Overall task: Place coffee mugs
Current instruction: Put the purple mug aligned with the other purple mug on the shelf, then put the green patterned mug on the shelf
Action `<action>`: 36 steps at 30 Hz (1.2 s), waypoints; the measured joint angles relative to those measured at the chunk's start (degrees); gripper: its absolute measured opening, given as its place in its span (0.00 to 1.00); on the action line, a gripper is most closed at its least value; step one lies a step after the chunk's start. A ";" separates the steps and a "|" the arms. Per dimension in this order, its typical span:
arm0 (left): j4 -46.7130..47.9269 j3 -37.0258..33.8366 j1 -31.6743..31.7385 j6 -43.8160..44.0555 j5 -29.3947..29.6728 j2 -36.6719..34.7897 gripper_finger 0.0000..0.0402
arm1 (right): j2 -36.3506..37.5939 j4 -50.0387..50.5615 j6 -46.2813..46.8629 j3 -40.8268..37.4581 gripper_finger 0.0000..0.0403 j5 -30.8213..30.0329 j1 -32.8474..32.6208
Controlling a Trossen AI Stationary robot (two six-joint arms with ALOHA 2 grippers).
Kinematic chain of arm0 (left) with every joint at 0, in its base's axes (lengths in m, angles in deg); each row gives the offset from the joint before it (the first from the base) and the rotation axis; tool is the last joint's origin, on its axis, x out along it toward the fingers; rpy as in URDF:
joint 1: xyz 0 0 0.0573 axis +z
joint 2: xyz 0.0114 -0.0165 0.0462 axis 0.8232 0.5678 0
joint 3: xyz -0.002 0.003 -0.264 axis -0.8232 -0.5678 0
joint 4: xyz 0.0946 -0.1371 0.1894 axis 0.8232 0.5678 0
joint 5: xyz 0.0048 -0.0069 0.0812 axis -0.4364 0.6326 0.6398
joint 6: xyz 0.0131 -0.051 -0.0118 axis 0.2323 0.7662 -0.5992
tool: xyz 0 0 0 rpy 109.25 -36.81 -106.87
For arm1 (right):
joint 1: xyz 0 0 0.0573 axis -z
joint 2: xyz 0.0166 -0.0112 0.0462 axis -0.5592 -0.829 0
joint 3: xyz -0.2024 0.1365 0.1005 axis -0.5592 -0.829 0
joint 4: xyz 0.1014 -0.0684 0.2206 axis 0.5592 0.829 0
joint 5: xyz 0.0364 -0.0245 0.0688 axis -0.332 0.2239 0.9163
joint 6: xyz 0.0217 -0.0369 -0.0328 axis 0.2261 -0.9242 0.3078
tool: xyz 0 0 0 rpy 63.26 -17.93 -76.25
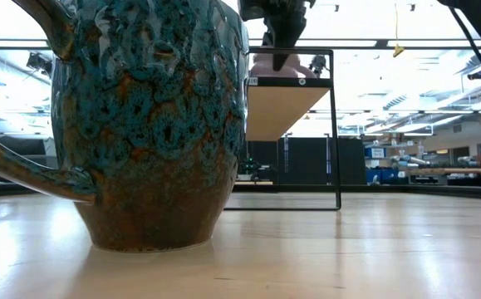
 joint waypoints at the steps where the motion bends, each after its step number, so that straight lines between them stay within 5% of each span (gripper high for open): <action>1: 0.00 -0.02 0.00 0.00 0.00 0.00 0.31 | 0.01 -0.19 -0.17 0.00 0.15 0.00 0.02; 15: 0.39 -0.04 0.00 0.11 -0.02 0.00 0.31 | 0.03 -4.33 -2.65 0.17 0.38 -0.01 0.02; 24: 0.86 -0.04 0.01 -0.65 -2.20 0.00 0.31 | 0.17 -2.35 -1.18 8.92 0.49 -0.17 -0.74; 31: 8.23 -0.12 -1.34 -3.47 -18.89 0.96 0.31 | 4.74 -0.84 1.50 6.86 0.49 -4.94 -3.65; 36: 13.89 -0.13 -6.41 1.86 -20.19 2.68 0.31 | 9.22 -1.86 4.41 3.32 0.49 -9.68 -8.44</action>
